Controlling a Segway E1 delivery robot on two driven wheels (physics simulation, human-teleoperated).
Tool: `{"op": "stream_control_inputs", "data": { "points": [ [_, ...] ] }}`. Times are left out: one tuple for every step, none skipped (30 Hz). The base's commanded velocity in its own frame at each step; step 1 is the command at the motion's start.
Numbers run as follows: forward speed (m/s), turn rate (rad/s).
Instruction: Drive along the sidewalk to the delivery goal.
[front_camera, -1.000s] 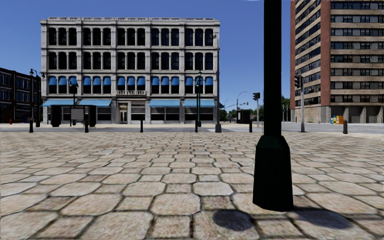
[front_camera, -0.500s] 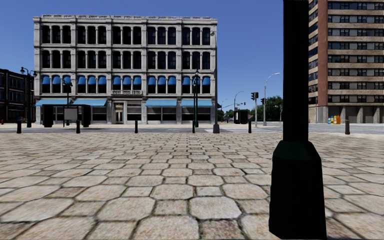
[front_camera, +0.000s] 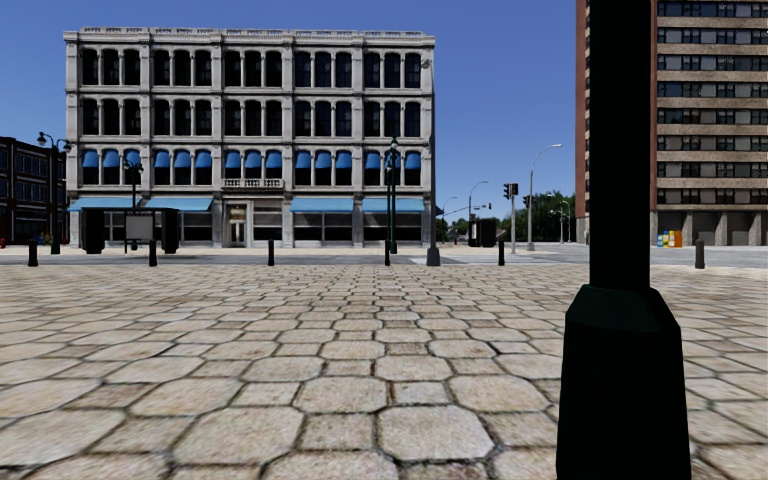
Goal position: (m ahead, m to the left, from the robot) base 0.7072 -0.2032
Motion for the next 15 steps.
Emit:
{"op": "stream_control_inputs", "data": {
  "points": [
    [0.0,0.0],
    [0.0,0.0],
    [0.0,0.0],
    [0.0,0.0],
    [0.0,0.0],
    [0.0,0.0],
    [0.0,0.0],
    [0.0,0.0],
    [0.0,0.0],
    [0.0,0.0],
    [0.0,0.0],
    [0.0,0.0],
    [0.0,0.0],
    [0.0,0.0],
    [0.0,0.0]
  ]
}}
